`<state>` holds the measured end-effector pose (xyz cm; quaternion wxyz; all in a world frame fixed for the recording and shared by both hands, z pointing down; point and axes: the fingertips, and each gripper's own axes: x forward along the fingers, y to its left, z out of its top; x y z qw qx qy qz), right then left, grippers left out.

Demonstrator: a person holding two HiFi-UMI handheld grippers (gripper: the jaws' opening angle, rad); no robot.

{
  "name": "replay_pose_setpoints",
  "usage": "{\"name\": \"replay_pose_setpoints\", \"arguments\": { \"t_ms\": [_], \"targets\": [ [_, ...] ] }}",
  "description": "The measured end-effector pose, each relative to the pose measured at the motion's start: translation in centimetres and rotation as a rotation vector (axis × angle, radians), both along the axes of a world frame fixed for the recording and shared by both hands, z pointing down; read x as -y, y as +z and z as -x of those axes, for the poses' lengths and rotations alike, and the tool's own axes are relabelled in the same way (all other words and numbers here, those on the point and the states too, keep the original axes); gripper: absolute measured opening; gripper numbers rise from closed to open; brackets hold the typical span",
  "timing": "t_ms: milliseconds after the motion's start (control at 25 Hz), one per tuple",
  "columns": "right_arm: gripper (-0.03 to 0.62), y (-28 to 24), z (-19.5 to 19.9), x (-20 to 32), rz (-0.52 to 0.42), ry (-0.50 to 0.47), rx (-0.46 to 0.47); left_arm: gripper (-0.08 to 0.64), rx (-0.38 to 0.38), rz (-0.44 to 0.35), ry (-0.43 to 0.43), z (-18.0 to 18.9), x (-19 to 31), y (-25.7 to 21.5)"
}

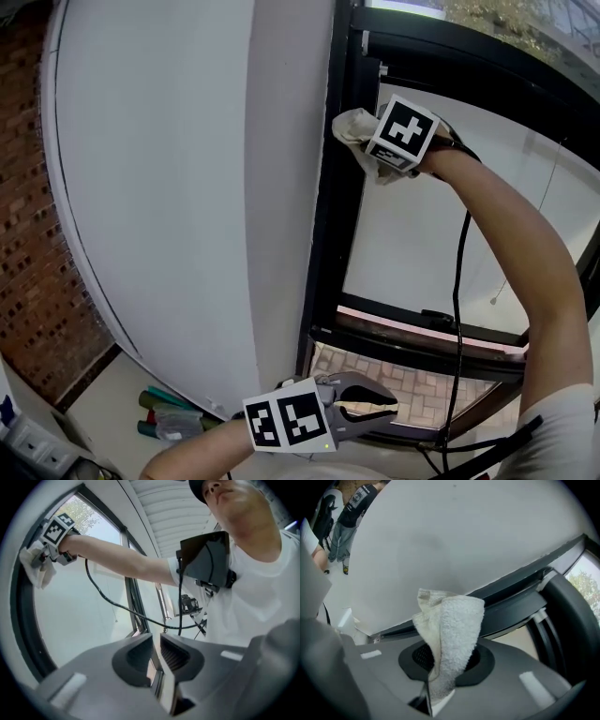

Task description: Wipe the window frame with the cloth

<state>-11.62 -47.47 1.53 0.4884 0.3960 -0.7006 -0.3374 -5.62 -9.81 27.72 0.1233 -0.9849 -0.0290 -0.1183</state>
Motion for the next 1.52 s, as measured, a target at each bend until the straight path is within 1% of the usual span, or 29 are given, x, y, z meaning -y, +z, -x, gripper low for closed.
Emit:
{"name": "replay_pose_setpoints", "arguments": {
  "t_ms": [200,400,520,680,760,840,960,1080,1200,1360,1520],
  "targets": [
    [0.074,-8.9,-0.6,-0.3,-0.157,0.038,0.055,0.069,-0.005,0.003,-0.004,-0.2,-0.3,0.1],
    [0.074,-14.6,-2.0,-0.9,-0.309,0.092,0.068,0.069,-0.019,0.006,-0.012,-0.4,-0.4,0.1],
    [0.074,-15.4,-2.3,-0.9,-0.326,0.099,0.084,0.069,-0.027,0.008,-0.019,0.0,-0.5,0.0],
    [0.074,-13.7,-1.5,-1.8,-0.326,0.059,0.086,0.069,-0.045,0.023,-0.022,0.4,-0.6,-0.2],
    [0.074,-11.7,-1.2,-2.9,-0.313,0.027,0.088,0.069,-0.041,0.016,-0.025,0.5,-0.5,-0.3],
    [0.074,-8.7,-1.4,-4.0,-0.270,0.003,0.113,0.069,-0.034,0.003,-0.025,0.6,-0.4,-0.2],
    [0.074,-1.9,-1.5,-6.0,-0.170,-0.043,0.162,0.069,-0.027,0.009,-0.020,0.5,-0.8,0.3],
    [0.074,4.5,-1.7,-7.5,-0.103,-0.086,0.162,0.069,-0.033,-0.009,-0.034,0.3,0.0,0.3],
    [0.074,12.5,-3.3,-8.2,-0.030,-0.073,0.113,0.069,-0.050,-0.011,-0.042,0.2,0.1,0.4],
    [0.074,24.5,-6.0,-7.4,0.055,-0.010,-0.009,0.069,-0.070,-0.005,-0.044,0.2,0.0,0.5],
    [0.074,35.3,-7.2,-5.6,0.142,0.039,-0.084,0.069,-0.056,-0.002,-0.052,0.1,0.3,1.4]
  ]
}}
